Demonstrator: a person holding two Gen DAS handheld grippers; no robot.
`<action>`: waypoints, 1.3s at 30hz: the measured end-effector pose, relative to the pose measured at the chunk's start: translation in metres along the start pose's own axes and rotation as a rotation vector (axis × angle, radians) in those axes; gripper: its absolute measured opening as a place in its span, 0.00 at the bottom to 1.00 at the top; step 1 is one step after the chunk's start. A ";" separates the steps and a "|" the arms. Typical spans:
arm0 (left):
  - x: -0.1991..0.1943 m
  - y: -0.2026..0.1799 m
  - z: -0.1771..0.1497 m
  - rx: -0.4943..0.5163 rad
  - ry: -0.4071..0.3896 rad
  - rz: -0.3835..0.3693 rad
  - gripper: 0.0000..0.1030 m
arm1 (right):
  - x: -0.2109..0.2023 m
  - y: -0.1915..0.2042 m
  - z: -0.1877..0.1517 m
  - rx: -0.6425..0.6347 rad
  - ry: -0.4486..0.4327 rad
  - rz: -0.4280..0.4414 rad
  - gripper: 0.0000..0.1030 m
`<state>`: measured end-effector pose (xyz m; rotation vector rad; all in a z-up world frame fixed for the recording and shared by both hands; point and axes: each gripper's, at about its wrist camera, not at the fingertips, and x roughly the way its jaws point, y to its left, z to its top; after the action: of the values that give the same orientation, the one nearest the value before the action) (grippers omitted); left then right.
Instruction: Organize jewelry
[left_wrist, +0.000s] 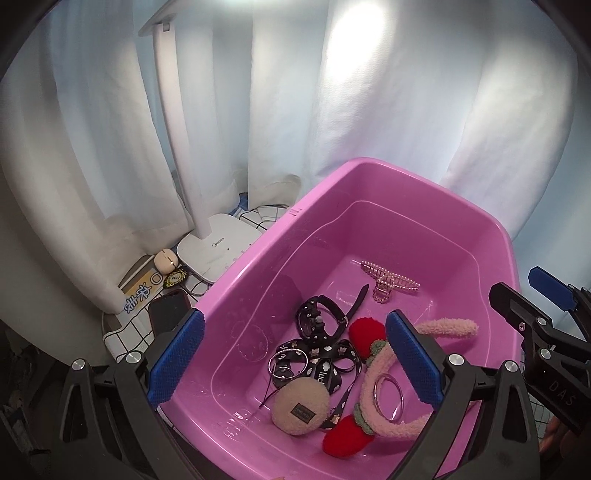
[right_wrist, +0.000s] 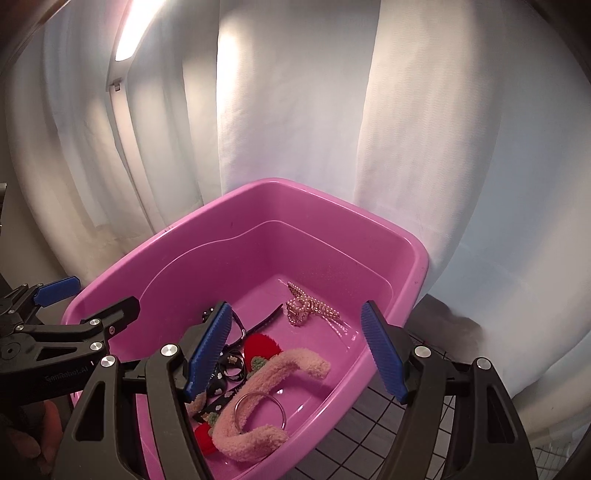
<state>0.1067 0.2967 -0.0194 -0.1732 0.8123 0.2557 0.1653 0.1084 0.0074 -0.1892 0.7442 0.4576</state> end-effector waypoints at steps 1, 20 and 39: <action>-0.001 0.000 0.000 -0.002 0.000 0.003 0.94 | -0.001 0.000 0.000 0.003 -0.001 -0.002 0.67; -0.015 -0.006 0.002 0.004 -0.015 0.061 0.94 | -0.020 0.001 -0.010 0.012 -0.005 -0.017 0.67; -0.019 0.001 0.002 -0.002 0.001 0.073 0.94 | -0.028 0.010 -0.018 -0.012 -0.004 -0.024 0.67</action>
<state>0.0955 0.2949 -0.0037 -0.1459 0.8202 0.3259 0.1317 0.1022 0.0140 -0.2076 0.7344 0.4397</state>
